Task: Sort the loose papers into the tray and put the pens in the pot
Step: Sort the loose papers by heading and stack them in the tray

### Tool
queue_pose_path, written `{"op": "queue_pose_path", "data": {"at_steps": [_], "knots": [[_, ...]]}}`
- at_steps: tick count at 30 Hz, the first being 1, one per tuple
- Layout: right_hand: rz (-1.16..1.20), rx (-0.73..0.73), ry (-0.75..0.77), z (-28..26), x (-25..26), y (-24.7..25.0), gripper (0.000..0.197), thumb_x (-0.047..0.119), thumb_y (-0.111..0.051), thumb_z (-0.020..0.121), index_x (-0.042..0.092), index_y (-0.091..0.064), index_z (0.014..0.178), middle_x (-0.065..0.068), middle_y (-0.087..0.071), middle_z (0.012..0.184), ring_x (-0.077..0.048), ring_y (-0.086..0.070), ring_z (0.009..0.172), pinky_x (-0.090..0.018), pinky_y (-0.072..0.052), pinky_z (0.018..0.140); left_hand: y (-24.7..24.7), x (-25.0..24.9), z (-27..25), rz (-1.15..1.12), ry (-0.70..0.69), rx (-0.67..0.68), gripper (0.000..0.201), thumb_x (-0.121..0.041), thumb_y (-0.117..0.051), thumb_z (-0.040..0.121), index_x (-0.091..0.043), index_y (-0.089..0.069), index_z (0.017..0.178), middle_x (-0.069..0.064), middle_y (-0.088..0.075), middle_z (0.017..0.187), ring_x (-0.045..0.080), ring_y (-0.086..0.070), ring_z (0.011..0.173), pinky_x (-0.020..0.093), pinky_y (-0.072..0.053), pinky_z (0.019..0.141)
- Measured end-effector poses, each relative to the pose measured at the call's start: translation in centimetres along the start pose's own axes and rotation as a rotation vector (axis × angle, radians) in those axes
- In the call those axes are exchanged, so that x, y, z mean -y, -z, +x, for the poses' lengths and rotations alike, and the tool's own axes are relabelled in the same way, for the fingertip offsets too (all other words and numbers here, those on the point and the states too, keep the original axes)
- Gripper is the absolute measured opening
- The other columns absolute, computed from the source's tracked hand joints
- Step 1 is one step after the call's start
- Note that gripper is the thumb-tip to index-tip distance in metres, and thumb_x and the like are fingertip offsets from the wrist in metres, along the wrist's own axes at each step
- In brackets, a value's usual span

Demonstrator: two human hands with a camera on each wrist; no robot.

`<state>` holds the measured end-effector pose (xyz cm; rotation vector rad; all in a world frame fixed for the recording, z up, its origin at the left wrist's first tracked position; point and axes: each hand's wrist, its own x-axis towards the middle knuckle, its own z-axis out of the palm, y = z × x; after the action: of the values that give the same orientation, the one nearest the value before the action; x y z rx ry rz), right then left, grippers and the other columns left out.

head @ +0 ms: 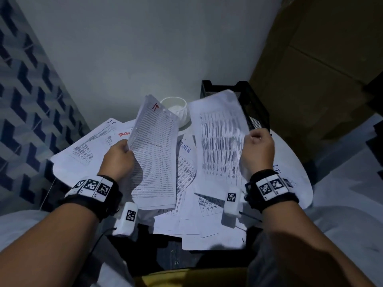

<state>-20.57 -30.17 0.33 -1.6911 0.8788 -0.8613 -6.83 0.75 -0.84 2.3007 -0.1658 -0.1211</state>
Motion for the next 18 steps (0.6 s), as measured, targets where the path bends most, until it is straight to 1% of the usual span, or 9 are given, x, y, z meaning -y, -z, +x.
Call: {"op": "queue_pose_path", "data": {"at_steps": [2, 4, 6, 9, 11, 13, 15, 17, 18], "knots": [[0.127, -0.032, -0.074, 0.9, 0.4, 0.4, 0.007, 0.012, -0.058, 0.097, 0.018, -0.061, 0.096, 0.003, -0.062, 0.079, -0.015, -0.054, 0.064, -0.029, -0.047, 0.061, 0.0, 0.0, 0.0, -0.012, -0.008, -0.001, 0.019, -0.007, -0.047, 0.097, -0.018, -0.055, 0.083, 0.000, -0.059, 0.081, 0.029, -0.055, 0.085, 0.033, -0.036, 0.068], [0.191, -0.051, -0.124, 1.4, 0.6, 0.8, 0.007, 0.012, -0.061, 0.094, 0.017, -0.064, 0.099, 0.002, -0.068, 0.083, -0.017, -0.062, 0.073, -0.034, -0.053, 0.069, 0.0, -0.1, 0.0, -0.048, -0.023, -0.006, 0.017, -0.008, -0.046, 0.097, -0.014, -0.060, 0.092, 0.002, -0.063, 0.087, 0.029, -0.057, 0.087, 0.033, -0.037, 0.067], [0.251, -0.016, -0.189, 1.4, 0.4, 0.5, 0.010, 0.009, -0.062, 0.093, 0.018, -0.065, 0.096, -0.002, -0.071, 0.089, -0.020, -0.067, 0.081, -0.034, -0.058, 0.075, -0.1, -0.6, -0.2, -0.111, -0.024, 0.003, 0.019, -0.009, -0.046, 0.097, -0.017, -0.064, 0.098, 0.000, -0.066, 0.090, 0.027, -0.060, 0.088, 0.032, -0.041, 0.065], [0.285, 0.064, -0.298, 0.5, -0.5, -0.8, 0.013, 0.005, -0.062, 0.090, 0.016, -0.066, 0.094, -0.016, -0.074, 0.103, -0.027, -0.070, 0.084, -0.048, -0.061, 0.081, -0.4, -1.1, -0.3, -0.319, 0.025, 0.081, 0.022, -0.017, -0.051, 0.095, -0.026, -0.070, 0.102, -0.002, -0.076, 0.098, 0.026, -0.070, 0.093, 0.042, -0.057, 0.083], [0.286, 0.109, -0.356, -0.5, -1.3, -1.9, 0.013, 0.008, -0.063, 0.085, 0.019, -0.066, 0.091, -0.019, -0.073, 0.106, -0.035, -0.072, 0.092, -0.055, -0.060, 0.086, -0.7, -1.7, -0.8, -0.456, 0.046, 0.157, 0.026, -0.014, -0.055, 0.095, -0.026, -0.074, 0.107, -0.001, -0.079, 0.105, 0.028, -0.074, 0.099, 0.045, -0.056, 0.091], [0.290, 0.160, -0.415, -1.4, -2.4, -3.1, 0.008, 0.011, -0.063, 0.085, 0.019, -0.063, 0.087, -0.017, -0.071, 0.094, -0.036, -0.069, 0.086, -0.048, -0.061, 0.080, -1.1, -2.3, -1.3, -0.580, 0.062, 0.257, 0.027, -0.008, -0.056, 0.096, -0.018, -0.075, 0.113, 0.008, -0.079, 0.107, 0.032, -0.073, 0.101, 0.046, -0.053, 0.091], [0.281, 0.222, -0.470, -2.1, -3.6, -4.1, 0.006, 0.011, -0.061, 0.091, 0.017, -0.062, 0.090, -0.015, -0.066, 0.091, -0.030, -0.064, 0.081, -0.042, -0.058, 0.079, -1.4, -2.8, -2.0, -0.630, 0.071, 0.335, 0.024, -0.014, -0.055, 0.102, -0.015, -0.074, 0.116, 0.010, -0.078, 0.109, 0.032, -0.074, 0.099, 0.045, -0.056, 0.090], [0.270, 0.255, -0.516, -2.8, -4.4, -4.8, 0.007, 0.010, -0.060, 0.093, 0.015, -0.063, 0.098, -0.017, -0.068, 0.102, -0.030, -0.064, 0.089, -0.047, -0.056, 0.084, -1.9, -2.6, -2.1, -0.608, 0.069, 0.347, 0.027, -0.031, -0.054, 0.105, -0.017, -0.071, 0.120, 0.002, -0.076, 0.117, 0.026, -0.071, 0.108, 0.043, -0.052, 0.101], [0.270, 0.258, -0.524, -3.1, -4.7, -5.1, 0.009, 0.008, -0.060, 0.093, 0.014, -0.063, 0.100, -0.017, -0.068, 0.102, -0.029, -0.063, 0.086, -0.044, -0.056, 0.079, -2.0, -2.4, -2.2, -0.570, 0.061, 0.344, 0.030, -0.039, -0.053, 0.105, -0.021, -0.070, 0.121, -0.005, -0.072, 0.123, 0.021, -0.067, 0.114, 0.041, -0.046, 0.108]]}}
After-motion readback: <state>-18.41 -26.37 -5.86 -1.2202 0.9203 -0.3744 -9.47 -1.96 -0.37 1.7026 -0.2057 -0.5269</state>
